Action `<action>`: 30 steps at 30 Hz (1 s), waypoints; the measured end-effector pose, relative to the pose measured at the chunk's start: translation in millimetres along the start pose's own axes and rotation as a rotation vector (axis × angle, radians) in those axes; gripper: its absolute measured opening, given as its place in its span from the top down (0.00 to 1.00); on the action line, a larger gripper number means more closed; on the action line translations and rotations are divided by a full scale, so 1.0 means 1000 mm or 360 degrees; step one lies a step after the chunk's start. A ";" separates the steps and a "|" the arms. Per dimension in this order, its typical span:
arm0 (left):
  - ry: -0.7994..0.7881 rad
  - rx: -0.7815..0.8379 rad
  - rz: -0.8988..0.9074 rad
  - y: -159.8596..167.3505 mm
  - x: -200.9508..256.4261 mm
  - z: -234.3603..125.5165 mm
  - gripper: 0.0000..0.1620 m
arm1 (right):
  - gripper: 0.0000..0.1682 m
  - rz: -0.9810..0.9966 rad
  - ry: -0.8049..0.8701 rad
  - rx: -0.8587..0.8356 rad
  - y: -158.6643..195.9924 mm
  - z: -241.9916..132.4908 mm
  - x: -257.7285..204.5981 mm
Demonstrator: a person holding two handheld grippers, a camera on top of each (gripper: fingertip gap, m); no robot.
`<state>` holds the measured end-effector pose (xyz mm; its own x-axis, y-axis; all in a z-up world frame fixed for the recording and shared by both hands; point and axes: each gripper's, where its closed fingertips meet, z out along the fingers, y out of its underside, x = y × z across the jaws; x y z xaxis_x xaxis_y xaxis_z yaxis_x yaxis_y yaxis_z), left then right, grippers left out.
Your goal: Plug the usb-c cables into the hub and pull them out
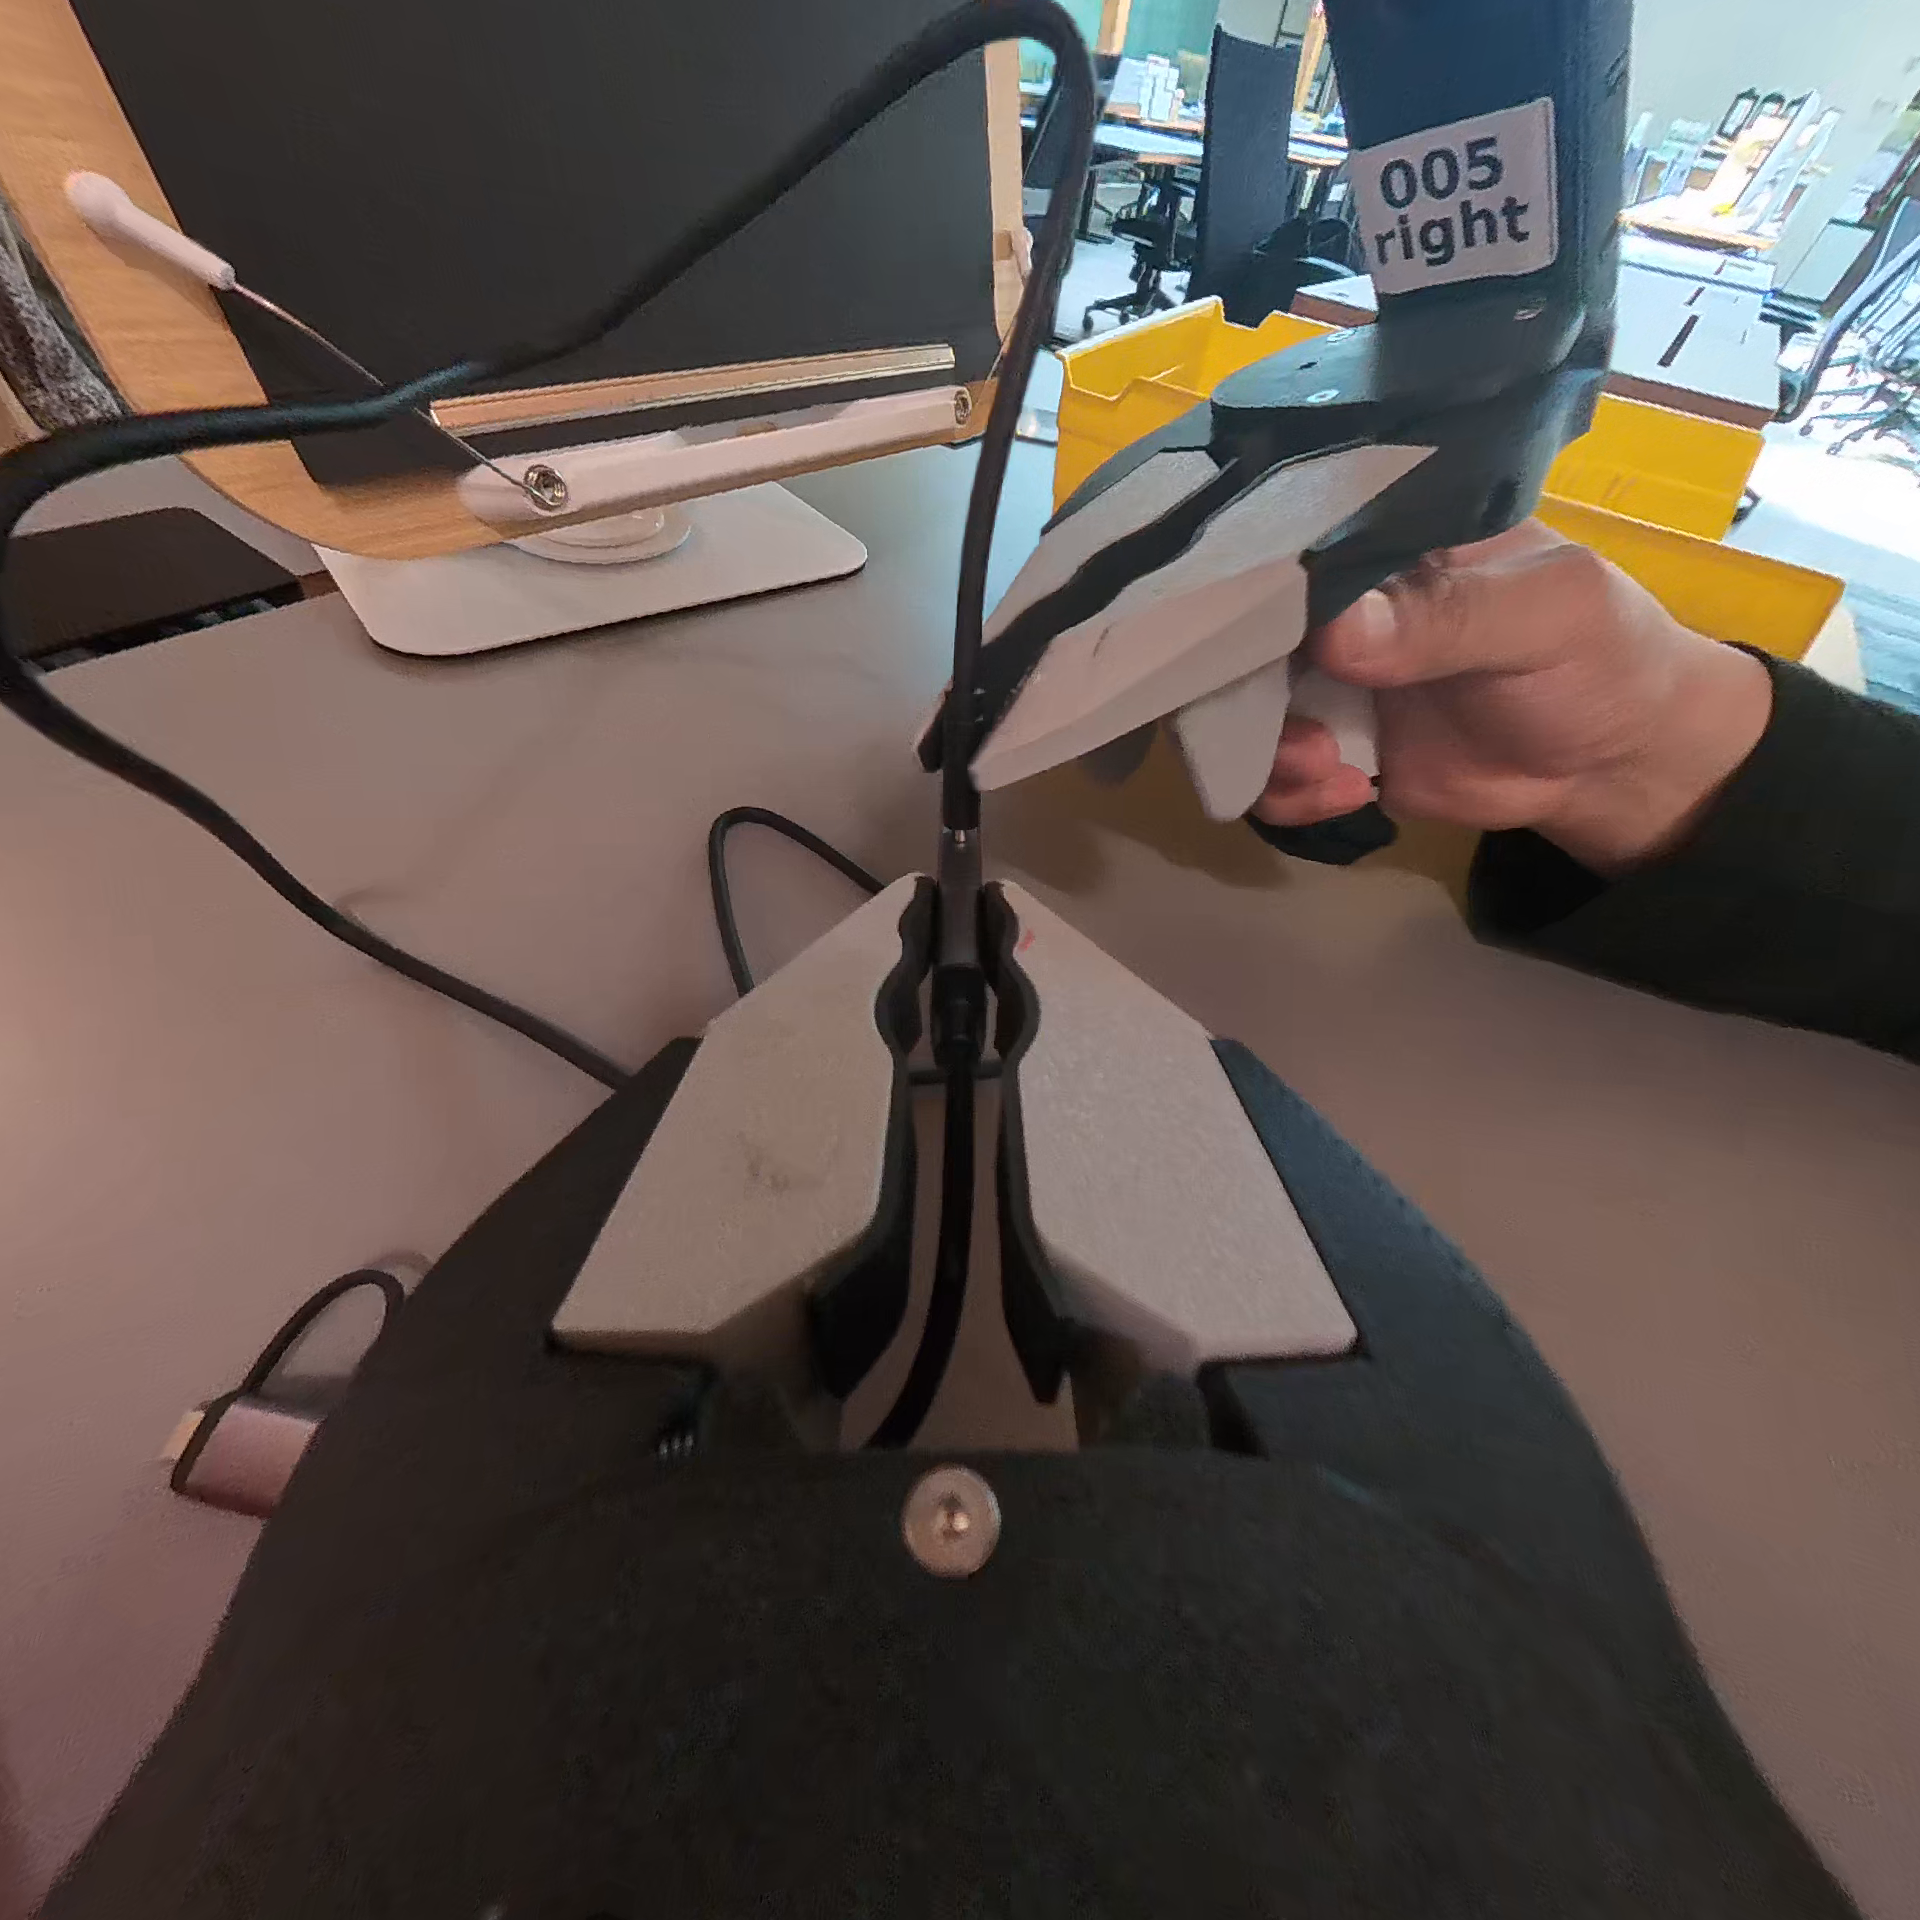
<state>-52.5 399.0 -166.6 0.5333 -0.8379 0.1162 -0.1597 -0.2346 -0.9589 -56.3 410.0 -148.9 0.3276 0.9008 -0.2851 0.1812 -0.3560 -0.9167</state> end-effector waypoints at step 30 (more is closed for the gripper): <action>-0.0263 0.0249 0.0429 -0.033 0.000 -0.014 0.96 | 0.95 0.0334 -0.0217 0.0214 -0.012 -0.001 -0.006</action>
<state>-59.5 399.9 -131.4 0.6184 -0.7655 -0.1776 -0.1907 0.0730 -0.9789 -59.8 408.6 -135.7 0.2156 0.8393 -0.4991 -0.0050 -0.5102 -0.8601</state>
